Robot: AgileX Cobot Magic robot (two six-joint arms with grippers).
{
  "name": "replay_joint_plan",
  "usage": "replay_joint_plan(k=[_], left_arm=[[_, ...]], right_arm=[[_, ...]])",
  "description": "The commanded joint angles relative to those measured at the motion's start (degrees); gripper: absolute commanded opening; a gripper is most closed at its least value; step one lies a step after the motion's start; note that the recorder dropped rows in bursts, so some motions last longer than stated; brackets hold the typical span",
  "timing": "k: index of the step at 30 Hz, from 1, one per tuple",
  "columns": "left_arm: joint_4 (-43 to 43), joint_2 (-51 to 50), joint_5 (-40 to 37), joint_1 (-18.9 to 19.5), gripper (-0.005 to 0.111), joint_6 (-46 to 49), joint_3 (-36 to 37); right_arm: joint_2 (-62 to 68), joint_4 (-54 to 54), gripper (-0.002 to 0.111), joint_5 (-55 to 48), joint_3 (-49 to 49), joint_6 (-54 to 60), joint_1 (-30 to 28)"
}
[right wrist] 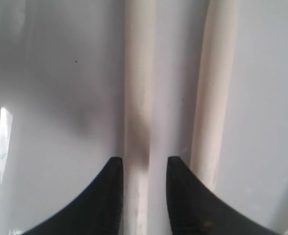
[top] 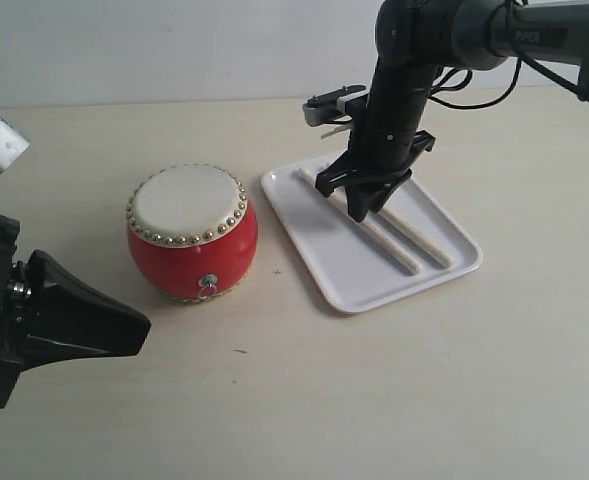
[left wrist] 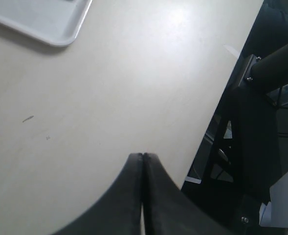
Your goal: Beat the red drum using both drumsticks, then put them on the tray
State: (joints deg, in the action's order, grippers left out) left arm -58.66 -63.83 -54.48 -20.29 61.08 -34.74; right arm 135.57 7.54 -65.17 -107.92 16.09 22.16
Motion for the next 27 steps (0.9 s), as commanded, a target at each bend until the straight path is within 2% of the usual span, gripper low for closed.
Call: replay_joint_plan(k=[1,6,11,13,16,20,24,27], left_arm=[[-0.9,0.5,0.3,-0.3,0.000,-0.1,0.1],[-0.7,0.5,0.8,-0.3,0.000,-0.1,0.1],[2.1,3.3,4.9,-0.3,0.000,-2.6,0.2],[6.8,6.9,8.8,-0.3,0.000,-7.4,0.7],[11.4,14.0,13.9,-0.3,0.000,-12.7,2.7],[11.8,25.9,21.6,-0.3,0.000,-16.7,6.3],[11.8,35.9,27.1,-0.3,0.000,-17.4,10.1],[11.7,39.2,31.6,-0.3,0.000,-17.2,13.3]], right_arm=[[-2.2,-2.4,0.031,0.2,-0.5,-0.3,-0.2],[-7.0,-4.7,0.027,-1.3,-0.5,-3.7,-0.2],[-13.1,-4.5,0.003,-2.1,-0.1,-6.0,-0.2],[-16.6,-4.5,0.000,-1.4,1.6,-6.1,-0.2],[-23.1,-4.5,0.000,1.8,7.5,-6.8,-0.2],[-33.6,-3.1,0.000,9.7,18.5,-7.6,-0.2],[-45.8,-1.7,0.000,18.3,29.9,-7.6,-0.2],[-56.1,0.3,0.000,23.3,39.3,-7.6,-0.2]])
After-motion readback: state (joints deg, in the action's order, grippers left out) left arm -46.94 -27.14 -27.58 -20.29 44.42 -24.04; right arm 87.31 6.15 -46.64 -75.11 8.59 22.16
